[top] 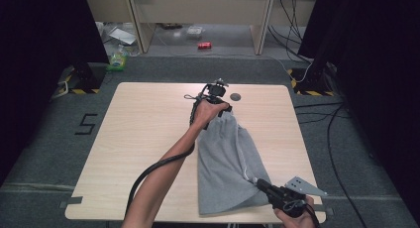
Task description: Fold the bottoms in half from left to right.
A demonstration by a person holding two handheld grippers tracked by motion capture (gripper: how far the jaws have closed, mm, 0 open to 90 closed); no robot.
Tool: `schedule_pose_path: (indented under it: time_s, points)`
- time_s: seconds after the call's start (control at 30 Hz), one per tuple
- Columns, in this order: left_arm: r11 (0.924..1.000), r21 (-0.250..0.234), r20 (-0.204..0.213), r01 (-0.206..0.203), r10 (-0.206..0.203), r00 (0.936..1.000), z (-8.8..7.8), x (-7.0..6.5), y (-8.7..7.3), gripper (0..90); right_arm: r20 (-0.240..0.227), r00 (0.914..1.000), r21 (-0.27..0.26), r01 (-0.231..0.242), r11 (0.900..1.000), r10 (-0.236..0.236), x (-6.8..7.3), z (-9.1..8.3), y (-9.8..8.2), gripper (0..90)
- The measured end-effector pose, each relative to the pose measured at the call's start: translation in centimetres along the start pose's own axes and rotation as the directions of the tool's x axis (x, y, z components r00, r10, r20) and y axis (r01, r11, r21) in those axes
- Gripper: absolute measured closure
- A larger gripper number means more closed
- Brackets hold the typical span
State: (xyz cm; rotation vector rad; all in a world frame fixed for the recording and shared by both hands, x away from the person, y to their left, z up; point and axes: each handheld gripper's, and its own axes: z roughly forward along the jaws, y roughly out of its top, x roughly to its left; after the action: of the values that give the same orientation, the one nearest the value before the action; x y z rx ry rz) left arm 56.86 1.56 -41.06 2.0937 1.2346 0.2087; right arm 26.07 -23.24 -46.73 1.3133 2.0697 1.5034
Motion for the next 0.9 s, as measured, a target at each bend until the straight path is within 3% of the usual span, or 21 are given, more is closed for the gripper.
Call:
schedule_pose_path:
  time_s: [0.13, 0.3, 0.37, 0.4, 0.43, 0.53, 0.7, 0.9]
  points:
    - [0.9996, 0.003, -0.024, -0.026, 0.026, 0.9994, -0.6, 0.4, -0.6, 56.0, 0.014, 0.9998, -0.005, -0.017, 1.0, 0.017, -0.5, -1.0, -0.4, 87.3]
    - [0.9999, -0.004, -0.027, -0.01, 0.01, 0.9996, -1.4, 1.6, -1.4, 52.6, 0.033, 0.9992, -0.009, -0.022, 1.0, 0.023, -0.6, -1.6, -0.8, 86.3]
    - [1.0, -0.008, -0.024, -0.003, 0.003, 0.9997, -1.8, 2.1, -1.6, 51.1, 0.053, 0.9981, -0.009, -0.033, 0.999, 0.033, -0.6, -1.6, -0.7, 79.4]
    - [1.0, -0.01, -0.024, -0.001, 0.001, 0.9997, -2.0, 2.3, -1.8, 50.5, 0.065, 0.997, 0.003, -0.041, 0.999, 0.04, -0.7, -1.6, -0.6, 69.3]
    - [0.9999, -0.012, -0.024, 0.001, -0.001, 0.9997, -2.2, 2.5, -1.9, 49.7, 0.078, 0.9954, 0.009, -0.057, 0.998, 0.056, -0.7, -1.6, -0.3, 64.8]
    - [0.9999, -0.012, -0.03, 0.004, -0.004, 0.9996, -2.7, 3.2, -2.2, 48.2, 0.095, 0.9952, 0.007, -0.022, 1.0, 0.021, -0.8, -1.4, 0.8, 60.1]
    - [0.9994, -0.028, -0.028, 0.019, -0.02, 0.9994, -3.2, 3.8, -2.8, 46.0, 0.139, 0.9866, 0.063, 0.077, 0.995, -0.085, -0.9, 1.6, 3.1, 57.6]
    - [0.9992, -0.031, -0.028, 0.025, -0.026, 0.9993, -3.3, 4.5, -3.5, 44.1, 0.152, 0.9813, 0.159, 0.093, 0.983, -0.117, -2.3, 7.5, 4.7, 55.3]
